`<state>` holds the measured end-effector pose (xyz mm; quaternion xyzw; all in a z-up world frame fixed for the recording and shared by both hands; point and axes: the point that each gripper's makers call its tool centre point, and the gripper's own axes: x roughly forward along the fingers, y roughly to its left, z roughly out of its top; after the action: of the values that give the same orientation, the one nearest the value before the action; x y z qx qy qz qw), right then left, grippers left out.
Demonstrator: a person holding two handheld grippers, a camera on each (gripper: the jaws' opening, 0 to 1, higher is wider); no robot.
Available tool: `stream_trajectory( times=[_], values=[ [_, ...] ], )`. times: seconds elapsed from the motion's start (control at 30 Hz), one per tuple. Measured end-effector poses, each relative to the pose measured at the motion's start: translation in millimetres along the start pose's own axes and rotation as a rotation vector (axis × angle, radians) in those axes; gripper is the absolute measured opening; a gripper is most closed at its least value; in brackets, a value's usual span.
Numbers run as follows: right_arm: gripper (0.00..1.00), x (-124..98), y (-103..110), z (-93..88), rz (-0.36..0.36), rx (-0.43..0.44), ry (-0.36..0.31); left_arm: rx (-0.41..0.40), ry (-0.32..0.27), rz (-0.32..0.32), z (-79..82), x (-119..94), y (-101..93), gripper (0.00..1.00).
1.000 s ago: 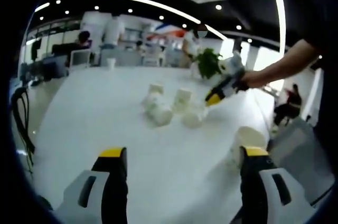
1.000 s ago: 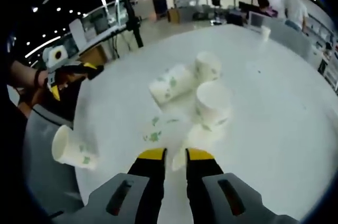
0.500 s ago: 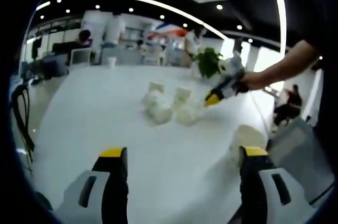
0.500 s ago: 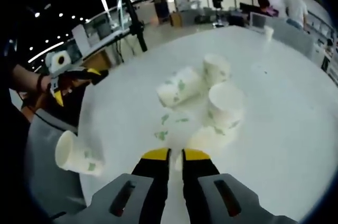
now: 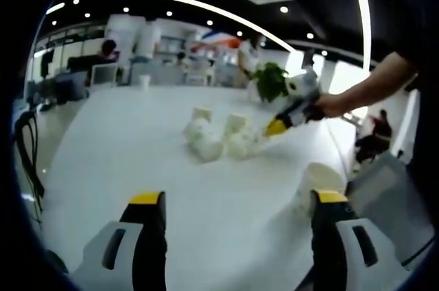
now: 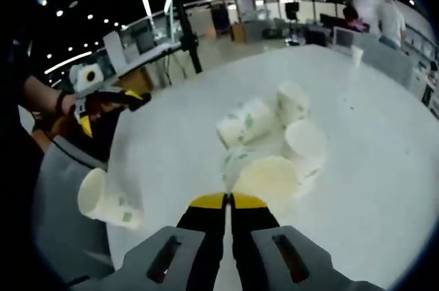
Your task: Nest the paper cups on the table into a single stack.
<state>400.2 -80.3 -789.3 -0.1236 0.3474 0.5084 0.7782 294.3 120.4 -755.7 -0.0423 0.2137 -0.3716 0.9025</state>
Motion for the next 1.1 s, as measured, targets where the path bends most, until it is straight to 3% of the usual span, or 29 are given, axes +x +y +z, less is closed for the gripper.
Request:
stream_trajectory(
  times=[0.8, 1.1],
  values=[
    [0.00, -28, 23, 0.9, -0.019, -0.110, 0.038, 0.026, -0.031, -0.021, 13.0, -2, -6.8, 0.84],
    [0.00, -50, 36, 19.1, -0.057, -0.108, -0.004, 0.051, -0.044, -0.036, 19.0, -2, -9.4, 0.85]
  ],
)
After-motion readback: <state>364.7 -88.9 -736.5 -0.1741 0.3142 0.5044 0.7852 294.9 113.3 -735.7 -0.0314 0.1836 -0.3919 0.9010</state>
